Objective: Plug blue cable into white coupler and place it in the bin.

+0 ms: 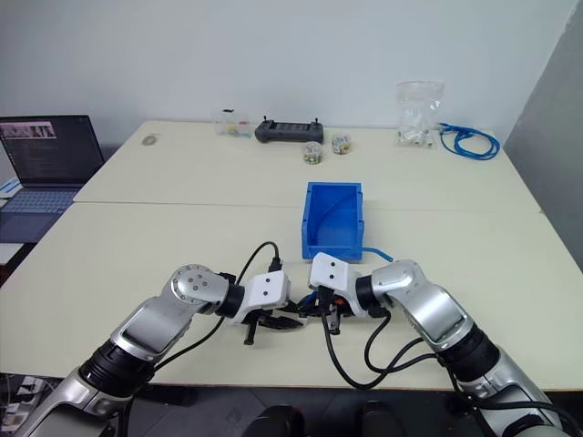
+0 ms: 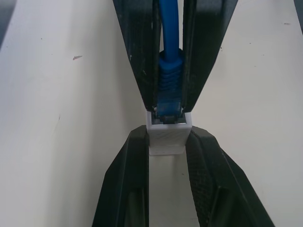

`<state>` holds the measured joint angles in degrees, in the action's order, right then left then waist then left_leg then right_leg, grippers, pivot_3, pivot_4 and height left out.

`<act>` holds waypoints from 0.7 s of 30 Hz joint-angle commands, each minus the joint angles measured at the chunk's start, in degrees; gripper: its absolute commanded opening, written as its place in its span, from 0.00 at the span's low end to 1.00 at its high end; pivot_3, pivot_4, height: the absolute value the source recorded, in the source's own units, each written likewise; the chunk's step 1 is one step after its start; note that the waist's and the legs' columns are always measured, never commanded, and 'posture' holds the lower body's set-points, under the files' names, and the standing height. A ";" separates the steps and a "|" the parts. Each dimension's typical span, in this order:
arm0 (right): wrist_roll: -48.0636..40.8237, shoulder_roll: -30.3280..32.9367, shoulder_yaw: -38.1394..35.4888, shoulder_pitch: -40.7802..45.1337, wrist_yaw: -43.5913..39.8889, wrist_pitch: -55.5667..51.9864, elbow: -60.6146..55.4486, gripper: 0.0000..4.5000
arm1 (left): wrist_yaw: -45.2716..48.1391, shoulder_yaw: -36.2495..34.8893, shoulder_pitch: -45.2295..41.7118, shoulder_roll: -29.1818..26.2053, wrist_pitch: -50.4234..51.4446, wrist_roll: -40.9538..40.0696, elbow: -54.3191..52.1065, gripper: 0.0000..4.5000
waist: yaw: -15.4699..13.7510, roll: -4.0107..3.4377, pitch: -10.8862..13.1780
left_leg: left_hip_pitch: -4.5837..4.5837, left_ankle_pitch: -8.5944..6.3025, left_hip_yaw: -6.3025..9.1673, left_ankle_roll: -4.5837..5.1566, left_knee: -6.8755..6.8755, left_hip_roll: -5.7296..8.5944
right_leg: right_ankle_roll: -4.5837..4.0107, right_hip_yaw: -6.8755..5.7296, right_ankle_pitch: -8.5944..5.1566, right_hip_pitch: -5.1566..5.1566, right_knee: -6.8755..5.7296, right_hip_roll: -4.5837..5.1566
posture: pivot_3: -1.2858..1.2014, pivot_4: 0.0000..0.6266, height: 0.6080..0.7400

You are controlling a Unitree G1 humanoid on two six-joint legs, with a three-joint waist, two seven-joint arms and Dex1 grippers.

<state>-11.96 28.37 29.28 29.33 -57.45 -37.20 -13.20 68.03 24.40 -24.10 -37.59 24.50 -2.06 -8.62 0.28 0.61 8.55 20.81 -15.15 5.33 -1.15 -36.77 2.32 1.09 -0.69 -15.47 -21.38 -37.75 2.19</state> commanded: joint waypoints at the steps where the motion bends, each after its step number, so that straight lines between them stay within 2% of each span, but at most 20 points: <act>1: -0.68 -1.49 0.99 -2.07 0.21 -1.92 2.14 0.02 | -2.44 1.00 1.44 1.48 -0.61 0.97 -0.16 0.17 | 0.00 -0.04 -0.07 | 0.00 0.00 0.00 0.00 0.00 0.00 | 0.00 0.00 0.00 0.00 0.00 0.00 | 0.52 0.24 1.00; 4: -3.69 -1.89 -5.38 -1.52 1.74 -3.94 -0.70 0.02 | -2.06 -1.08 3.67 -0.03 0.31 -0.47 -0.96 0.17 | 0.01 -0.07 -0.04 | 0.01 0.00 0.00 0.00 0.00 0.00 | 0.00 0.02 0.00 0.00 0.01 0.01 | 0.52 0.24 1.00; 6: -6.67 -2.39 -9.82 -1.81 2.95 -6.01 -3.48 0.02 | -3.08 -3.85 5.37 -0.55 0.18 -1.61 -1.61 0.33 | 0.02 -0.06 0.08 | 0.05 0.00 0.01 0.00 0.00 -0.01 | 0.00 0.02 0.00 -0.04 0.00 0.01 | 0.52 0.24 1.00; 8: -8.27 -2.53 -11.63 -2.09 3.72 -7.51 -5.13 0.02 | -3.70 -5.13 6.06 -0.69 0.05 -2.24 -2.07 0.41 | 0.07 0.03 0.42 | 0.16 0.00 0.02 0.00 0.00 -0.01 | 0.00 0.03 0.00 -0.17 -0.02 0.01 | 0.52 0.24 1.00; 12: -11.29 -2.60 -14.98 -2.21 5.67 -10.87 -8.50 0.01 | -4.48 -10.11 8.38 -2.01 2.53 -6.43 -5.47 0.61 | 0.17 0.12 0.57 | 0.99 0.02 0.07 -0.03 -0.18 -0.02 | -0.22 0.00 0.14 -1.01 -0.29 0.00 | 0.52 0.24 1.00; 13: -11.72 -2.56 -15.40 -2.16 5.95 -11.35 -8.77 0.01 | -4.73 -10.74 8.68 -2.15 2.90 -6.91 -5.78 0.63 | 0.25 0.11 0.59 | 1.00 0.02 0.07 -0.03 -0.17 -0.03 | -0.30 0.00 0.18 -1.03 -0.29 0.00 | 0.52 0.24 1.00; 15: -13.67 -2.59 -17.99 -0.90 6.76 -13.24 -8.92 0.01 | -5.31 -14.02 9.92 -2.87 3.83 -8.88 -6.22 0.74 | 0.25 0.11 0.64 | 1.00 0.01 0.08 -0.02 -0.16 -0.03 | -0.30 -0.02 0.18 -1.03 -0.29 0.00 | 0.52 0.24 1.00; 20: -17.25 -3.18 -24.60 8.66 8.88 -16.24 -2.69 0.01 | -7.75 -20.11 9.60 -2.90 6.58 -13.05 -7.10 0.99 | 0.30 0.07 0.99 | 1.00 0.01 0.08 -0.02 -0.17 -0.02 | -0.07 -0.04 0.06 -1.02 -0.27 0.00 | 0.52 0.24 1.00; 21: -17.01 -3.20 -25.00 11.19 9.03 -15.93 -0.26 0.01 | -8.43 -20.94 8.99 -2.60 6.85 -13.53 -6.83 1.00 | 0.33 0.07 1.00 | 1.00 0.01 0.08 -0.02 -0.17 -0.02 | -0.07 -0.04 0.06 -1.03 -0.27 0.00 | 0.52 0.24 1.00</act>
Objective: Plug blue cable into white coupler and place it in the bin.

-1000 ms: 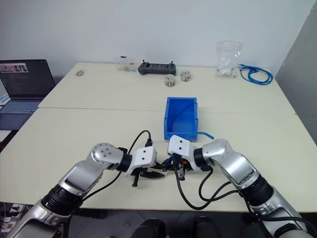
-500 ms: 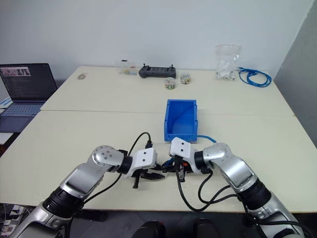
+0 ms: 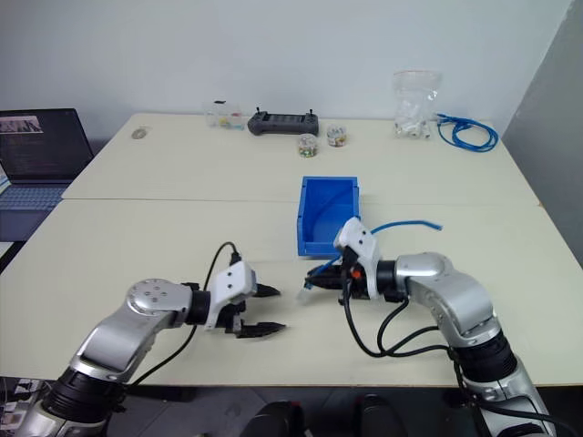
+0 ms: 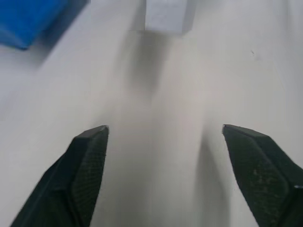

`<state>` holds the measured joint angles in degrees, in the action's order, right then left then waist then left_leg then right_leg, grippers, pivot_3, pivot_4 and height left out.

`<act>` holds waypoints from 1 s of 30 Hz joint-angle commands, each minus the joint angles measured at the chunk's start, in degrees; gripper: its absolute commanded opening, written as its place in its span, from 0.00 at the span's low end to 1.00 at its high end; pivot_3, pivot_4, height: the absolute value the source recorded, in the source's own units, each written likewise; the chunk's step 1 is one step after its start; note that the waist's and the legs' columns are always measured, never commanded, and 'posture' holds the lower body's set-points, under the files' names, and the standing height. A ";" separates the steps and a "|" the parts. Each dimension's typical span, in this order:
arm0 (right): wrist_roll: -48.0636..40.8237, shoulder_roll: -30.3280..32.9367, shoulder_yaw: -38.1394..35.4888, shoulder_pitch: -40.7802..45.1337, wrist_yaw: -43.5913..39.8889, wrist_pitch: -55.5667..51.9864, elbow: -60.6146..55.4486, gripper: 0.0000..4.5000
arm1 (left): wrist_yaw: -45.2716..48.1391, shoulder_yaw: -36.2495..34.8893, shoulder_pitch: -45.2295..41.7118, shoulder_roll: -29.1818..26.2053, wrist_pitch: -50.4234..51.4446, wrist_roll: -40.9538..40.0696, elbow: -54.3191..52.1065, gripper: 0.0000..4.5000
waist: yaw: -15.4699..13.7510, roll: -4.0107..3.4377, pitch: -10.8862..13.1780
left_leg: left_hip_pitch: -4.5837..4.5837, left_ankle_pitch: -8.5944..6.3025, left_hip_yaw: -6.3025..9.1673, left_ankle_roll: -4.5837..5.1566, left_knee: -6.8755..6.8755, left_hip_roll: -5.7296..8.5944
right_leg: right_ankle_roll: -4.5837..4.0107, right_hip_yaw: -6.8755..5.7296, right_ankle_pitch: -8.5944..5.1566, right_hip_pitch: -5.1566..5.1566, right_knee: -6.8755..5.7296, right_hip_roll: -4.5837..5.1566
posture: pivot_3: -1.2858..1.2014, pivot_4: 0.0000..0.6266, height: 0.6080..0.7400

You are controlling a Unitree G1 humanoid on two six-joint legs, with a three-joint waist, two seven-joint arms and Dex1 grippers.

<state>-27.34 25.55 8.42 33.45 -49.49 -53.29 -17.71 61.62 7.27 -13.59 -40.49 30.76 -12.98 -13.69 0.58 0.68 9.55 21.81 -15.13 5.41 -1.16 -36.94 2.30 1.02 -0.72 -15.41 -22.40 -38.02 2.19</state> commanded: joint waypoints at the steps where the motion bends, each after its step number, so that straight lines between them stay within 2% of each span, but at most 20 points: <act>1: -0.67 -0.54 -4.10 10.09 1.43 1.08 8.08 0.01 | -2.67 -4.48 -2.28 0.51 0.57 -2.94 -1.25 1.00 | 0.03 -0.01 0.02 | 0.00 0.00 0.00 0.00 0.01 0.00 | -0.05 -0.01 0.03 0.00 0.01 0.00 | 0.52 0.24 1.00; 3: 1.88 -0.61 -2.75 15.05 1.21 4.11 15.50 0.01 | -3.41 -4.91 -3.63 0.52 0.01 -3.04 -0.03 1.00 | 0.12 0.01 0.03 | 0.00 0.00 0.00 0.00 0.02 0.00 | -0.27 -0.02 0.16 0.00 0.01 -0.01 | 0.52 0.24 1.00; 8: 13.00 -2.13 6.00 27.02 -2.88 17.87 38.76 0.01 | -2.98 -3.72 -5.80 -0.16 -2.78 -2.41 2.49 1.00 | 0.94 0.00 0.04 | 0.00 0.00 -0.13 0.00 0.04 0.02 | -0.28 0.05 0.17 -0.02 0.01 0.00 | 0.52 0.24 1.00; 11: 20.45 -5.64 11.90 34.78 -6.01 27.39 55.46 0.01 | -2.34 -2.76 -6.84 -0.06 -4.34 -2.23 4.11 1.00 | 1.25 -0.01 0.05 | 0.01 0.01 -0.26 -0.01 0.05 0.02 | -0.29 0.13 0.17 -0.11 -0.03 0.00 | 0.52 0.24 1.00; 12: 23.41 -6.59 14.01 37.32 -6.70 31.25 60.82 0.17 | -2.19 -2.41 -7.20 0.06 -4.88 -2.09 4.54 1.00 | 1.33 0.00 0.05 | 0.04 0.01 -0.31 -0.01 0.05 0.02 | -0.29 0.16 0.17 -0.19 -0.07 0.00 | 0.52 0.24 1.00; 16: 28.88 -9.22 16.12 43.81 -9.24 40.72 73.59 0.39 | -2.30 -1.65 -7.77 0.57 -6.34 -1.72 5.61 1.00 | 1.39 0.00 0.06 | 0.44 0.14 -0.64 -0.25 0.03 0.01 | -0.33 0.29 0.21 -0.84 -0.37 0.02 | 0.52 0.24 1.00; 20: 30.71 -10.91 14.95 47.21 -11.69 44.91 78.93 0.62 | -2.57 -1.32 -7.65 0.95 -7.15 -1.69 5.85 1.00 | 1.32 0.00 0.06 | 0.80 0.17 -0.70 -0.29 -0.04 0.01 | -0.34 0.34 0.20 -1.22 -0.53 0.06 | 0.52 0.24 1.00; 23: 31.10 -11.70 12.58 49.92 -9.58 46.99 82.40 0.80 | -2.96 -0.92 -7.90 1.56 -7.71 -1.49 6.23 1.00 | 1.30 -0.02 0.07 | 0.79 0.16 -0.68 -0.28 -0.04 0.01 | -0.34 0.41 0.21 -1.24 -0.60 0.07 | 0.52 0.24 1.00; 27: 30.38 -12.41 7.97 51.79 -3.02 47.41 86.33 0.99 | -3.52 -0.63 -8.45 2.31 -7.91 -1.16 6.49 1.00 | 1.28 -0.02 0.07 | 0.76 0.15 -0.59 -0.26 -0.05 0.01 | -0.36 0.45 0.21 -1.26 -0.79 0.06 | 0.52 0.24 1.00; 30: 31.43 -11.94 7.11 51.63 -3.75 48.02 86.66 0.99 | -3.91 -0.64 -8.53 2.56 -7.51 -1.39 6.07 1.00 | 1.29 -0.03 0.07 | 0.73 0.16 -0.57 -0.25 -0.06 0.00 | -0.39 0.43 0.22 -1.26 -0.88 0.05 | 0.52 0.24 1.00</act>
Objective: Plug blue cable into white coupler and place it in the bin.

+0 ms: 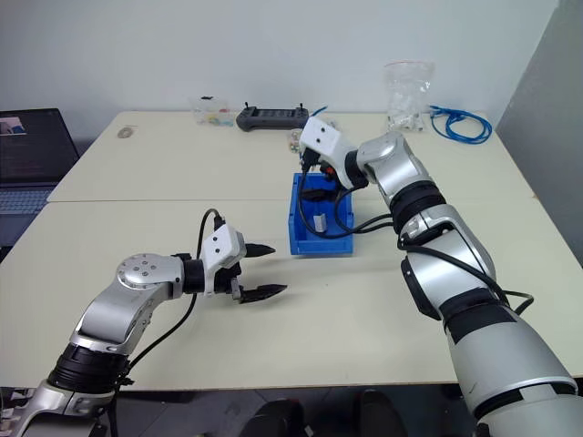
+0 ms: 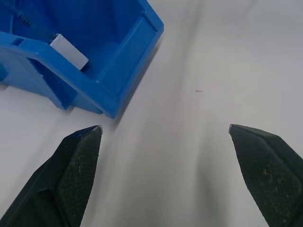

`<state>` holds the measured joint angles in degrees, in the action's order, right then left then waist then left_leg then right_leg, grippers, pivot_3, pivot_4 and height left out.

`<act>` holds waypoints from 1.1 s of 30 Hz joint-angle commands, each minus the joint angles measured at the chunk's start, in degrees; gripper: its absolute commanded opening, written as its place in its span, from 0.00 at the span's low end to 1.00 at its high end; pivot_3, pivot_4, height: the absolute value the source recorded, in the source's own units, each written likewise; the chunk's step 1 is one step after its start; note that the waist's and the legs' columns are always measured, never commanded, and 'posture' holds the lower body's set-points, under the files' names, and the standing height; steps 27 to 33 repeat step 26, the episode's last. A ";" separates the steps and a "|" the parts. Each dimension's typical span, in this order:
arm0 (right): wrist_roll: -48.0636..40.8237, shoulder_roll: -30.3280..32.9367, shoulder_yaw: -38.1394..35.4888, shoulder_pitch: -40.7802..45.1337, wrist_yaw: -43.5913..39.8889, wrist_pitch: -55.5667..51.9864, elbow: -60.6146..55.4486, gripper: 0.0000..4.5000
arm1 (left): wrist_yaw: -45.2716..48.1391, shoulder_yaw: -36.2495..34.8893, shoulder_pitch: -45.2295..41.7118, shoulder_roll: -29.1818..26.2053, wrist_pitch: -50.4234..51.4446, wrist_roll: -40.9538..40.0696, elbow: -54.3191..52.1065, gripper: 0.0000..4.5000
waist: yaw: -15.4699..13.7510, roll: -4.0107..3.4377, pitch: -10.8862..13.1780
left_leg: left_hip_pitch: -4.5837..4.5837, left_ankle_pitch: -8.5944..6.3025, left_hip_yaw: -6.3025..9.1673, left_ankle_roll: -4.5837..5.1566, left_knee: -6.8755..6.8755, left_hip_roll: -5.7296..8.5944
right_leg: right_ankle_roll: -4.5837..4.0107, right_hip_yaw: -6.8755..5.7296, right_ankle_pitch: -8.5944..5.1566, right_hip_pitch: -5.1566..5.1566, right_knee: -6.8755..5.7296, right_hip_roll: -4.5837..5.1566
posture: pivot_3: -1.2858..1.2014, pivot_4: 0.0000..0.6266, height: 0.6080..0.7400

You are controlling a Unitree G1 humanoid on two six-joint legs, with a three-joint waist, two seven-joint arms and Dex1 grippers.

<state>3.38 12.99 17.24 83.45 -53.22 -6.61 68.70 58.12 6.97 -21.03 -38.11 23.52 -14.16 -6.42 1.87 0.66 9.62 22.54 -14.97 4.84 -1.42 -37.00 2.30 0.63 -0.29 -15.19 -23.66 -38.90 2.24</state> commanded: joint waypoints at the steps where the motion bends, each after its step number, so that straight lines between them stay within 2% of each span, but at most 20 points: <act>1: 0.95 1.50 -1.77 0.99 -1.36 1.62 -0.64 0.99 | -0.78 -0.57 -1.10 0.38 -0.18 -0.26 -0.93 1.00 | 0.01 0.00 0.00 | 0.00 0.00 0.00 0.00 0.00 0.00 | -0.01 0.01 0.00 0.00 -0.02 0.00 | 0.52 0.24 1.00; 3: -1.29 3.68 -4.13 -0.97 -3.73 -0.12 -4.14 0.99 | -1.73 -1.71 -0.90 0.41 -0.19 -0.31 -0.05 1.00 | 0.01 0.00 0.00 | 0.00 0.01 -0.01 0.01 -0.01 0.00 | -0.01 0.01 0.01 -0.01 -0.04 -0.01 | 0.52 0.24 1.00; 5: -5.47 6.23 -7.97 -5.37 -5.70 -5.33 -12.64 0.99 | -2.79 -3.38 -1.03 -0.14 -0.90 -0.13 1.03 1.00 | -0.13 0.01 -0.01 | 0.00 0.01 0.00 0.01 -0.04 0.00 | -0.01 -0.01 0.01 0.00 -0.04 -0.01 | 0.52 0.24 1.00; 7: -9.63 8.56 -11.05 -12.07 -7.18 -13.46 -25.99 0.99 | -3.58 -4.93 -1.30 -0.91 -1.04 -0.27 1.54 1.00 | -0.33 0.01 -0.01 | 0.07 0.00 0.10 0.02 -0.08 0.00 | -0.01 -0.09 0.01 0.03 0.00 0.00 | 0.52 0.24 1.00; 12: -22.51 14.77 -18.22 -36.42 -4.71 -36.86 -68.31 0.99 | -5.80 -9.68 -1.24 -2.79 -0.55 -1.04 1.92 1.00 | -0.36 0.02 -0.02 | 0.28 0.00 0.24 0.03 -0.09 -0.01 | -0.01 -0.19 0.00 -0.05 0.06 0.04 | 0.52 0.24 1.00; 16: -30.11 18.89 -22.91 -48.99 -3.06 -45.56 -86.73 0.99 | -6.75 -11.32 -0.85 -4.55 0.93 -0.83 1.21 1.00 | -0.04 -0.01 0.01 | 0.29 -0.01 0.19 0.04 -0.08 0.02 | 0.00 -0.14 -0.01 -0.09 0.03 0.05 | 0.52 0.24 1.00; 19: -34.37 22.32 -26.95 -55.65 -2.07 -49.96 -93.13 0.99 | -5.66 -12.08 -1.25 -6.17 1.59 -1.34 2.09 1.00 | -0.05 0.02 0.02 | 0.11 -0.01 0.19 0.06 -0.10 -0.01 | 0.01 -0.20 -0.01 0.04 -0.02 0.01 | 0.52 0.24 1.00; 22: -34.85 25.12 -27.79 -58.94 -1.21 -49.78 -94.07 0.99 | -4.46 -11.96 -1.80 -7.41 1.56 -1.63 3.42 1.00 | -0.09 0.04 0.03 | -0.18 -0.01 0.23 0.07 -0.05 -0.03 | 0.14 -0.27 -0.09 0.33 0.01 -0.04 | 0.52 0.24 1.00; 33: -34.22 26.98 -27.09 -59.29 -0.01 -47.62 -92.04 0.99 | -3.30 -11.78 -1.93 -7.61 2.35 -2.72 3.79 1.00 | -0.01 0.05 0.04 | -0.40 -0.01 -0.02 0.07 0.00 -0.06 | 0.27 -0.22 -0.16 0.40 0.00 -0.07 | 0.52 0.24 1.00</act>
